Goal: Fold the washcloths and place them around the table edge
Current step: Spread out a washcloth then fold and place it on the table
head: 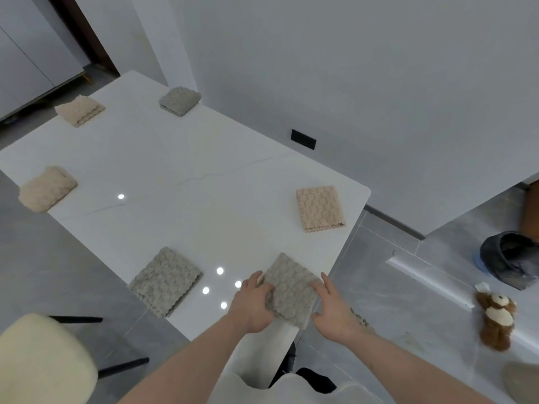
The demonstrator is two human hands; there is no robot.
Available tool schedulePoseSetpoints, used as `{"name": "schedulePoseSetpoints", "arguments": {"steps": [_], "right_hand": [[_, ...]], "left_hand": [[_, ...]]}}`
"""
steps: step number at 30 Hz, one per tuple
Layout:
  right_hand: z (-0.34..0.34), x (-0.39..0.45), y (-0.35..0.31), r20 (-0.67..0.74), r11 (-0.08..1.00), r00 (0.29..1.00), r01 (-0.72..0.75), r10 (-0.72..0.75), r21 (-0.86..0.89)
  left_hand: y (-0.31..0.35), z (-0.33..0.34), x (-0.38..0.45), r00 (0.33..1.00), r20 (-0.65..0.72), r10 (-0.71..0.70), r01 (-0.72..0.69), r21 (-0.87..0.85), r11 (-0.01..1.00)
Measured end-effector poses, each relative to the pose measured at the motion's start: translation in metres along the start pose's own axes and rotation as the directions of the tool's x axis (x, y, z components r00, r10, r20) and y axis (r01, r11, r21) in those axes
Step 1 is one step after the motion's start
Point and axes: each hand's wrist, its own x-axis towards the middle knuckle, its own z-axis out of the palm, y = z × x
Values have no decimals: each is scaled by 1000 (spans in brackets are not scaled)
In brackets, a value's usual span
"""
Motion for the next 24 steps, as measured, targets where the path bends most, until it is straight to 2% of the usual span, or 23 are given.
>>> {"name": "schedulePoseSetpoints", "arguments": {"steps": [2,4,9,12,15,21,24], "right_hand": [[6,-1,-5,-23,997,998,52,-54,-60],[13,-1,-9,18,992,998,69,-67,-103],[23,2,-16,147,987,989,21,3,-161],[29,8,-17,147,982,989,2,27,-191],[35,15,-17,130,977,989,-46,74,-206],[18,29,-38,217,958,960,-118,178,-262],[11,36,-43,205,962,953,-179,222,-208]], "left_hand": [[-2,6,-3,993,-57,103,-92,165,982],[-3,12,-5,986,-14,167,-157,279,947],[-9,13,-3,975,213,61,-131,331,935],[-7,11,2,955,296,-8,-99,345,933],[-8,11,7,943,331,-23,-106,366,925],[4,-6,11,935,353,-32,-136,441,887],[13,-18,13,912,408,-35,-172,458,872]]}}
